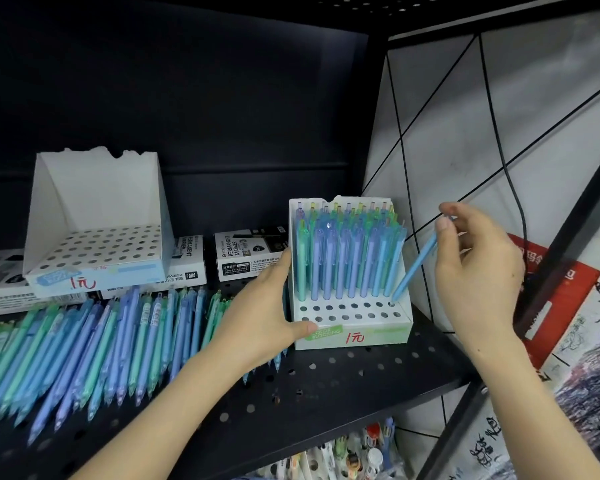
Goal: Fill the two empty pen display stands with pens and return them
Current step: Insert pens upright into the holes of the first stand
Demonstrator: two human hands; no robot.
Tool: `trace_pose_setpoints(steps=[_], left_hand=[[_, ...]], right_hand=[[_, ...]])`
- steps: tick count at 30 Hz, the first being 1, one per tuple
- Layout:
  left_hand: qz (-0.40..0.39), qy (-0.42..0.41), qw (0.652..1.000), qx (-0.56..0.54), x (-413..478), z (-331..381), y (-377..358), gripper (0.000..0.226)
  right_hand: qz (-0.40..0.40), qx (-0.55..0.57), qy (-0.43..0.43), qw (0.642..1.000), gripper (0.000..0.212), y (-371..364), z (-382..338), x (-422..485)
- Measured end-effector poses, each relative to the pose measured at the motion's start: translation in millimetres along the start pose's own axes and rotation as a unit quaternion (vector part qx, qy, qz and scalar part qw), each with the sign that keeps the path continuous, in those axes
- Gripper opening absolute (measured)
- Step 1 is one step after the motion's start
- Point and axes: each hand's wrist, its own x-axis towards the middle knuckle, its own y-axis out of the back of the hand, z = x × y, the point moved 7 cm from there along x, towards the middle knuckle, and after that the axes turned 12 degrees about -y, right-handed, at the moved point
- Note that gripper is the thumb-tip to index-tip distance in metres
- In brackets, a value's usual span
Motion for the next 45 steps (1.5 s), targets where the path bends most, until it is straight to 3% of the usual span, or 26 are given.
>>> trace_pose_setpoints(steps=[16,24,26,29,31,35,38,40,42,45], left_hand=[[0.011,-0.005,1.0,-0.022,-0.8,-4.4,-5.2,0.108],[0.028,-0.014,0.999,-0.045,-0.7,-4.8,-3.5,0.108],[0.028,-0.018,0.999,-0.04,-0.9,-4.4,-3.1,0.108],[0.024,-0.021,0.999,-0.03,-0.7,-4.2,-1.5,0.108],[0.022,-0.027,0.999,-0.017,-2.0,-3.9,2.2,0.105],[0.068,-0.039,0.995,0.054,-18.9,-9.4,27.3,0.075],[0.125,-0.016,0.985,0.115,-48.6,-26.9,58.6,0.052],[0.143,0.016,0.976,0.161,-73.0,-46.0,79.0,0.045],[0.156,0.058,0.967,0.192,-98.0,-65.9,99.0,0.041],[0.193,0.126,0.944,0.237,-133.3,-90.2,128.8,0.04]], right_hand=[[-0.069,-0.056,0.01,0.996,0.024,-20.5,5.3,-4.2],[-0.175,-0.101,-0.036,0.979,0.022,-34.6,5.9,8.5],[-0.168,-0.126,-0.027,0.977,0.025,-31.4,3.0,5.5],[-0.08,-0.162,0.012,0.983,0.033,-16.0,-7.3,-8.1],[-0.048,-0.123,0.055,0.99,0.026,-11.1,-22.9,-25.7],[-0.172,-0.018,0.112,0.978,0.015,-37.3,-51.1,-76.0],[-0.341,0.003,0.089,0.936,0.026,-74.6,-63.1,-117.2],[-0.411,0.008,0.092,0.907,0.034,-96.9,-70.7,-141.6],[-0.429,-0.002,0.113,0.896,0.04,-113.1,-81.1,-157.5],[-0.397,-0.028,0.153,0.904,0.047,-133.3,-97.4,-166.0]])
